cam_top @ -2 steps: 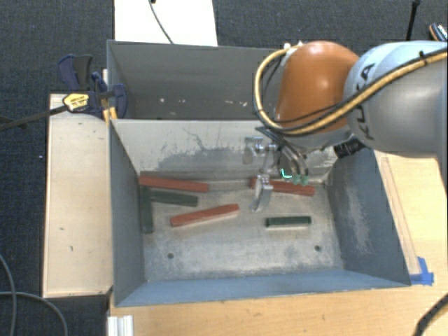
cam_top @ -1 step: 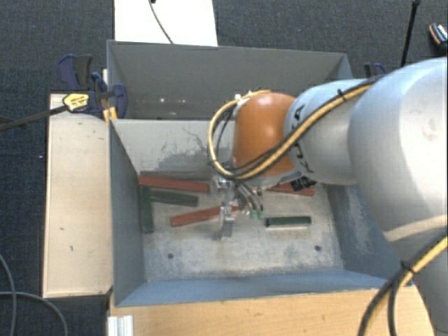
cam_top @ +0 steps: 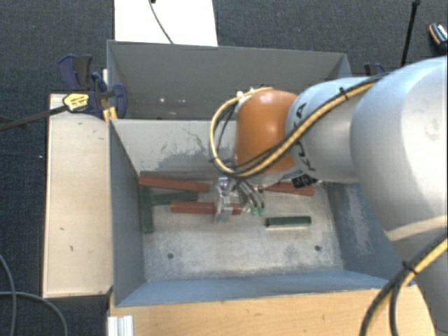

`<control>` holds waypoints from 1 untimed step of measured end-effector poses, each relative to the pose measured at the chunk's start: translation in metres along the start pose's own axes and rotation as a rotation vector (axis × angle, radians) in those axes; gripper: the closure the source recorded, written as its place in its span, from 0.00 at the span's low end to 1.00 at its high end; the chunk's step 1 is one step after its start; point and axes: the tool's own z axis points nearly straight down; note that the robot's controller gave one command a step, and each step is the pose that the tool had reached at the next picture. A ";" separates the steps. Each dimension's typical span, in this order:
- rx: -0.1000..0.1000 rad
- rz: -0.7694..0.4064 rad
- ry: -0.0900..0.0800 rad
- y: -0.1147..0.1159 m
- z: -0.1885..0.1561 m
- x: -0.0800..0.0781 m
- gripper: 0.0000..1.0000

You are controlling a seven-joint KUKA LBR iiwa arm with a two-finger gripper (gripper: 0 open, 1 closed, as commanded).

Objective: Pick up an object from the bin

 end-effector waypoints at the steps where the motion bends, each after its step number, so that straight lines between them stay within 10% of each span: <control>1: -0.001 0.019 -0.009 -0.006 -0.138 -0.014 1.00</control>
Offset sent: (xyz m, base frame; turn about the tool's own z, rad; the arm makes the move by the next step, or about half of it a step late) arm 0.0107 -0.0067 0.1323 0.0221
